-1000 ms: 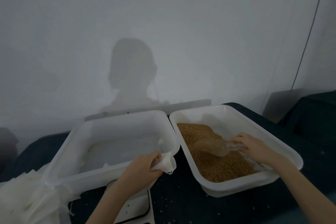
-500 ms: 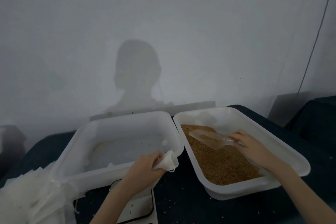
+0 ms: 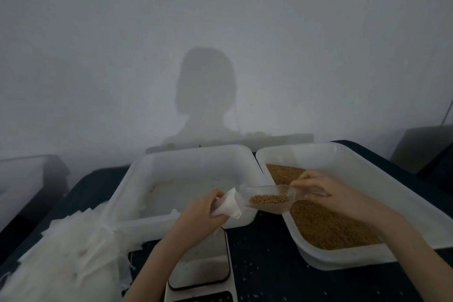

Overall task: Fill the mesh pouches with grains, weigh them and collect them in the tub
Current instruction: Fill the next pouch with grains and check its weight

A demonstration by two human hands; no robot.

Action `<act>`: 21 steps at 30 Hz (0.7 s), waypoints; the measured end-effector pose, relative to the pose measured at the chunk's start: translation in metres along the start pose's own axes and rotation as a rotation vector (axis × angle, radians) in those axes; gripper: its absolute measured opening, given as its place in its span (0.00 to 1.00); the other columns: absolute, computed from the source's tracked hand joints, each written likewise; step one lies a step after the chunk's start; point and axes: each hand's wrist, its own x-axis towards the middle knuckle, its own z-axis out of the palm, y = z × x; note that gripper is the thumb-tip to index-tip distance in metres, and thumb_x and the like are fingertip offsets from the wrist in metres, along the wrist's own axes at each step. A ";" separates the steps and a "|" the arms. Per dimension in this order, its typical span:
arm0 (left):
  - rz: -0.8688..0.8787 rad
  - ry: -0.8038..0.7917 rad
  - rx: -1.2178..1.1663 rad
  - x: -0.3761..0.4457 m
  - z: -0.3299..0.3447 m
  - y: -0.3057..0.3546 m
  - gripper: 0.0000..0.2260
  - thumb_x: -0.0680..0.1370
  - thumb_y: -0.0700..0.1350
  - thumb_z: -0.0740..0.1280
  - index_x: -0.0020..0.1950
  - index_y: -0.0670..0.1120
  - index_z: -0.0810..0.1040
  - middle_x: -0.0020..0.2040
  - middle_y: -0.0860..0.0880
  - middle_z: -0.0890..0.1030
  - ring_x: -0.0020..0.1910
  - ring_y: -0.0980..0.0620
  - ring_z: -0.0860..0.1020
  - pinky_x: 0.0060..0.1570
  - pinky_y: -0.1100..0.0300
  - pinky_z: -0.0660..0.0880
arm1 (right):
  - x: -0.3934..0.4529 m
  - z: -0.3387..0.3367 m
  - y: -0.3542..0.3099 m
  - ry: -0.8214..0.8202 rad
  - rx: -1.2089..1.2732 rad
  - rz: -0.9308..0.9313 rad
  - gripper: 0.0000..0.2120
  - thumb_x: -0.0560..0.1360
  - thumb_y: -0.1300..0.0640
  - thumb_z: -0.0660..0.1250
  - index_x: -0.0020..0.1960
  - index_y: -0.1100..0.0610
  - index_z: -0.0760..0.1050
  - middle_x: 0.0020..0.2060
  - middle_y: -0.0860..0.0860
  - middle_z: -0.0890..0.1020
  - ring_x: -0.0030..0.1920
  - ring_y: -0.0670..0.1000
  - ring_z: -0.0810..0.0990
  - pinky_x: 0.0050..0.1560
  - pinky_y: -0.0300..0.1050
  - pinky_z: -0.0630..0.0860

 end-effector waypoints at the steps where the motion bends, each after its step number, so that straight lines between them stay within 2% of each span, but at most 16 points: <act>1: 0.007 0.006 0.020 0.001 -0.001 -0.001 0.10 0.74 0.53 0.68 0.54 0.58 0.71 0.41 0.59 0.79 0.40 0.66 0.77 0.36 0.72 0.70 | 0.003 0.001 -0.004 -0.005 -0.014 0.003 0.17 0.77 0.61 0.65 0.61 0.42 0.73 0.55 0.42 0.74 0.57 0.40 0.72 0.62 0.42 0.72; 5: 0.017 -0.002 0.056 0.002 -0.004 -0.001 0.15 0.74 0.55 0.67 0.60 0.57 0.71 0.46 0.59 0.79 0.42 0.63 0.77 0.39 0.68 0.72 | 0.015 0.007 -0.014 -0.009 -0.115 0.009 0.17 0.77 0.58 0.65 0.65 0.45 0.74 0.54 0.37 0.72 0.57 0.39 0.71 0.62 0.40 0.71; 8: 0.023 -0.013 0.093 0.003 -0.006 -0.001 0.18 0.75 0.54 0.66 0.64 0.55 0.68 0.48 0.59 0.77 0.43 0.62 0.76 0.38 0.68 0.69 | 0.022 0.012 -0.019 -0.016 -0.128 -0.014 0.17 0.78 0.58 0.65 0.66 0.45 0.74 0.52 0.35 0.71 0.56 0.38 0.71 0.61 0.39 0.71; 13: 0.015 -0.037 0.146 0.002 -0.009 -0.002 0.18 0.76 0.53 0.65 0.65 0.54 0.67 0.47 0.58 0.75 0.41 0.61 0.74 0.39 0.66 0.70 | 0.029 0.019 -0.025 -0.023 -0.182 -0.055 0.17 0.79 0.58 0.63 0.66 0.46 0.74 0.51 0.34 0.70 0.54 0.40 0.72 0.58 0.44 0.72; 17: 0.003 -0.056 0.099 -0.001 -0.011 -0.002 0.22 0.74 0.58 0.67 0.65 0.55 0.65 0.47 0.59 0.75 0.42 0.62 0.74 0.38 0.68 0.70 | 0.033 0.023 -0.030 -0.013 -0.185 -0.077 0.17 0.79 0.58 0.63 0.67 0.47 0.73 0.50 0.33 0.68 0.53 0.37 0.70 0.57 0.39 0.70; 21: -0.017 -0.050 0.043 0.000 -0.014 -0.001 0.24 0.73 0.60 0.68 0.64 0.55 0.66 0.50 0.56 0.76 0.46 0.58 0.76 0.47 0.58 0.76 | 0.037 0.026 -0.036 -0.015 -0.178 -0.088 0.18 0.79 0.59 0.63 0.67 0.48 0.73 0.51 0.37 0.70 0.51 0.36 0.70 0.55 0.35 0.70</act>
